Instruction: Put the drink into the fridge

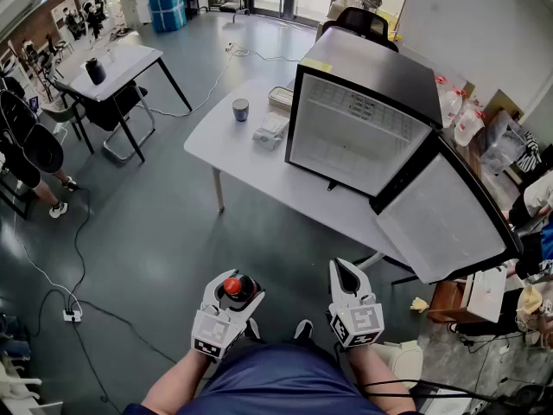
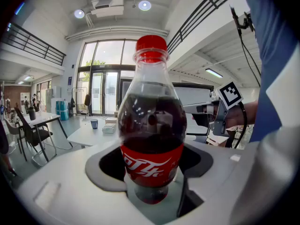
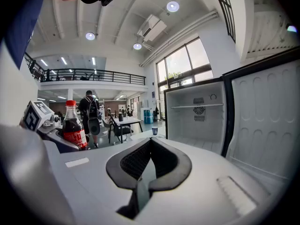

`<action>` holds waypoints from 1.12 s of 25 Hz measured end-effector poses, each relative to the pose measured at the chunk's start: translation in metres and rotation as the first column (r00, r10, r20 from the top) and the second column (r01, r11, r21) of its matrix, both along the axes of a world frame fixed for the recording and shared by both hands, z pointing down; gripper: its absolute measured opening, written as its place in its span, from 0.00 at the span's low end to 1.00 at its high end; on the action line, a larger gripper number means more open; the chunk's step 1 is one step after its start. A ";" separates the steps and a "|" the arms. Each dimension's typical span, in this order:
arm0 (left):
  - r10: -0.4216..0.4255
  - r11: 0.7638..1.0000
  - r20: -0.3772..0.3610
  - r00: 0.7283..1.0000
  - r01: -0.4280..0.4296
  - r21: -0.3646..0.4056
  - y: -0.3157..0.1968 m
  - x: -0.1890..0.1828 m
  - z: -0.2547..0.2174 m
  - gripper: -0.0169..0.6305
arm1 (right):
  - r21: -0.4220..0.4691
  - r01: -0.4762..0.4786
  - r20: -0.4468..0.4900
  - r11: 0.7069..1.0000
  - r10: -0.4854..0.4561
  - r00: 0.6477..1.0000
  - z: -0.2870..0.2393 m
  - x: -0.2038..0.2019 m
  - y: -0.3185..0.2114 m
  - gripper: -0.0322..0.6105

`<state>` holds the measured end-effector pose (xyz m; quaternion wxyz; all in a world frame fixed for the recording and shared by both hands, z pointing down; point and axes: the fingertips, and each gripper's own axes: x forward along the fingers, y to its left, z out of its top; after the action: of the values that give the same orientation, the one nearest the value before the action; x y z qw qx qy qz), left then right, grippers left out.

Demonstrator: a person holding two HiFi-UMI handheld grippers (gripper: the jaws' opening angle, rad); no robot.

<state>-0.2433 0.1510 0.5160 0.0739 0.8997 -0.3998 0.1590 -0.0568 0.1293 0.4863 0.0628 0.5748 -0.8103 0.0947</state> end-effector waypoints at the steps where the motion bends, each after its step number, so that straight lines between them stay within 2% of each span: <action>1: 0.006 1.000 -0.002 1.000 -0.006 0.004 0.001 0.007 -0.002 0.51 | 0.004 0.002 -0.001 1.000 -0.002 1.000 -0.002 0.004 0.001 0.06; 11: 0.040 0.999 0.009 0.999 -0.040 0.012 0.008 0.047 -0.008 0.51 | 0.015 0.004 0.019 1.000 -0.004 1.000 -0.008 0.032 0.005 0.06; 21: -0.007 1.000 0.010 1.000 0.007 0.006 0.003 0.079 -0.009 0.51 | 0.009 0.059 0.055 0.998 -0.060 0.997 -0.003 0.060 0.005 0.06; 28: -0.043 0.999 0.012 0.999 0.043 0.004 0.003 0.115 -0.008 0.51 | 0.012 0.109 0.053 0.994 -0.110 0.993 -0.002 0.092 0.005 0.06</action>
<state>-0.1278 0.1537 0.5076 0.0733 0.8900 -0.4198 0.1621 0.0356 0.1339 0.4845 0.0437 0.5272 -0.8424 0.1027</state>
